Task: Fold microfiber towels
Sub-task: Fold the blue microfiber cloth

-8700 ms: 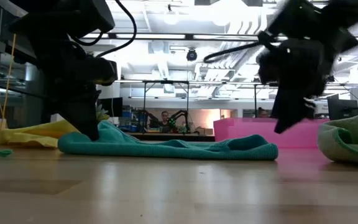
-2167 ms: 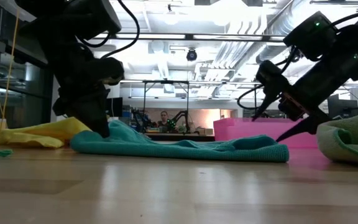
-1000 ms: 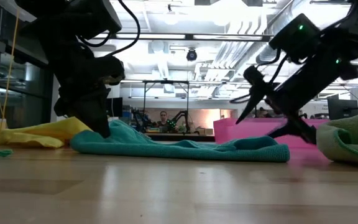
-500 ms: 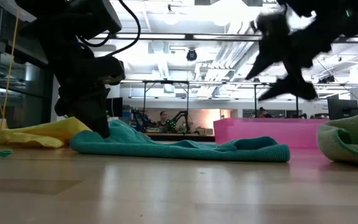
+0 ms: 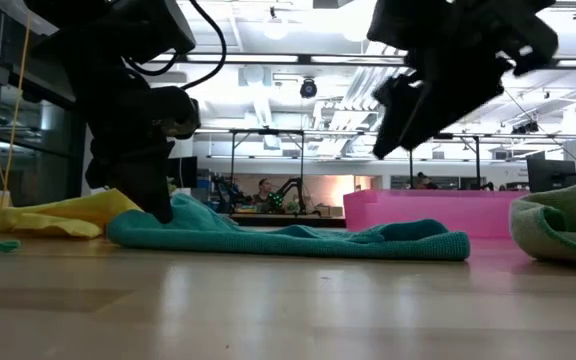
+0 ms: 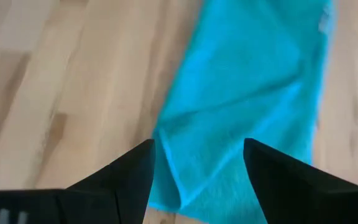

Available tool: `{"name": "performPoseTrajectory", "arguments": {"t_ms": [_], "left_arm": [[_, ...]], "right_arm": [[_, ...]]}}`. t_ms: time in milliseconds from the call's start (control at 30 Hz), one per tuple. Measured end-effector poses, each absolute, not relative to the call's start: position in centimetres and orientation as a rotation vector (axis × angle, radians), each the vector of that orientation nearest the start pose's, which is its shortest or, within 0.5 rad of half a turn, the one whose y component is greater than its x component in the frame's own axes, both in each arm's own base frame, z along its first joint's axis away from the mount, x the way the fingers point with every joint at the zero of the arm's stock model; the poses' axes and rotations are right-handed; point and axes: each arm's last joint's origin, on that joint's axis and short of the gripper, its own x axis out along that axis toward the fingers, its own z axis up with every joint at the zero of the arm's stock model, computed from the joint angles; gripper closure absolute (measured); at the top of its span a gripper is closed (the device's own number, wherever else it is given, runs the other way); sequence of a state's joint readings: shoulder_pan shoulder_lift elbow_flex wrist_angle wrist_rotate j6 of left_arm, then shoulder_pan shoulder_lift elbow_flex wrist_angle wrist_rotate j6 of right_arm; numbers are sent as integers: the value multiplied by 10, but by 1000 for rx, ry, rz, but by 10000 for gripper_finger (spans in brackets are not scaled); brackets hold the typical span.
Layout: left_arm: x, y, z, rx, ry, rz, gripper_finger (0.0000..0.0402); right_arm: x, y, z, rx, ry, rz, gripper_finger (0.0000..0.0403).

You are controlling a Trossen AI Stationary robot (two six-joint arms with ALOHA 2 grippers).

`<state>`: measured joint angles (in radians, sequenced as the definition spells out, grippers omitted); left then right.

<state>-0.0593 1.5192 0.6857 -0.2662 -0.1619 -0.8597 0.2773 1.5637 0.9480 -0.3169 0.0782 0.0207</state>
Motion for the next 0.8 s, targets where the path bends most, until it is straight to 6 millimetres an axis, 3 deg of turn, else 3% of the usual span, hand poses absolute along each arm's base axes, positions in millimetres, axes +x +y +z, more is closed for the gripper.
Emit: {"name": "performPoseTrajectory", "arguments": {"t_ms": [167,367,533,800], "left_arm": [[259,-11,140,-650,974,549,400],[259,-11,140,-645,977,542,400],[259,-11,140,-627,981,532,400],[259,-11,140,-618,983,527,400]], "right_arm": [[318,99,177,-326,984,282,165],[327,110,156,-413,1051,327,165],[329,109,153,-458,1044,264,171],[330,107,147,-486,1063,226,214]]}}
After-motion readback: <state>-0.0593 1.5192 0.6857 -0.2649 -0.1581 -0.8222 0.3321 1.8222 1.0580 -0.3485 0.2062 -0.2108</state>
